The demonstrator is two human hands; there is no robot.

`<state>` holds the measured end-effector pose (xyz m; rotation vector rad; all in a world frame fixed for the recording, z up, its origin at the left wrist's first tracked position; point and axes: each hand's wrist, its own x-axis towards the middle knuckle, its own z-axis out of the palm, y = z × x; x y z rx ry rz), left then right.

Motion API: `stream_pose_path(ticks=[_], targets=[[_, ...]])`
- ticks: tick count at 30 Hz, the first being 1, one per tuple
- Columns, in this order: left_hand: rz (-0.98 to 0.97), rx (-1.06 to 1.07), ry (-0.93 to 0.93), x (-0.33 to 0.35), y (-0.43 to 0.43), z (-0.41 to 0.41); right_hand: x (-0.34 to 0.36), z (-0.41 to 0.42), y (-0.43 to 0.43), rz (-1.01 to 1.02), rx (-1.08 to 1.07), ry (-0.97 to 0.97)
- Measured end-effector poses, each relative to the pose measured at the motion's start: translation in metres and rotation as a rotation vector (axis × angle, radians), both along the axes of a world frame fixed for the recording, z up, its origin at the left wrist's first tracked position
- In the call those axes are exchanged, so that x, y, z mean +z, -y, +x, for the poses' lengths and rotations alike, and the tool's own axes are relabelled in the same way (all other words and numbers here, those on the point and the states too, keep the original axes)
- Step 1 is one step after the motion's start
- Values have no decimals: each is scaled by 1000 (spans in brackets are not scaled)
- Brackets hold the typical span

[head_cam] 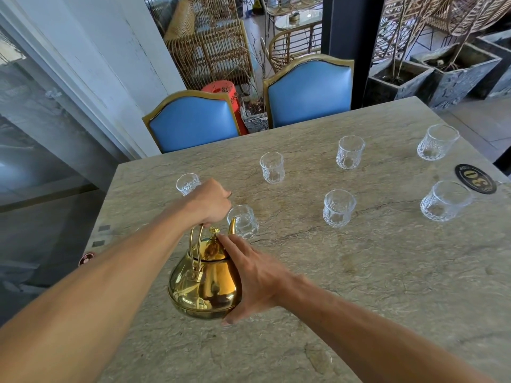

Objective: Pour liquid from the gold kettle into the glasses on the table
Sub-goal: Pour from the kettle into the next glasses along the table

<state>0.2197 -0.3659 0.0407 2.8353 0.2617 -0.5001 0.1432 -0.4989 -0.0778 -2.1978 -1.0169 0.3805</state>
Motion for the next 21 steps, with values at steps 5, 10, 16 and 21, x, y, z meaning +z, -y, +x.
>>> stream_pose_path(ticks=[5, 10, 16, 21], targets=[[-31, 40, 38, 2, -2, -14, 1, -5, 2, -51, 20, 20], [-106, 89, 82, 2, -8, -27, -1, -6, 1, -87, 31, 51], [-199, 138, 154, 7, -3, -47, -6, -19, 3, -88, -1, 79], [-273, 104, 220, 18, 6, -65, 8, -30, 14, -102, -32, 132]])
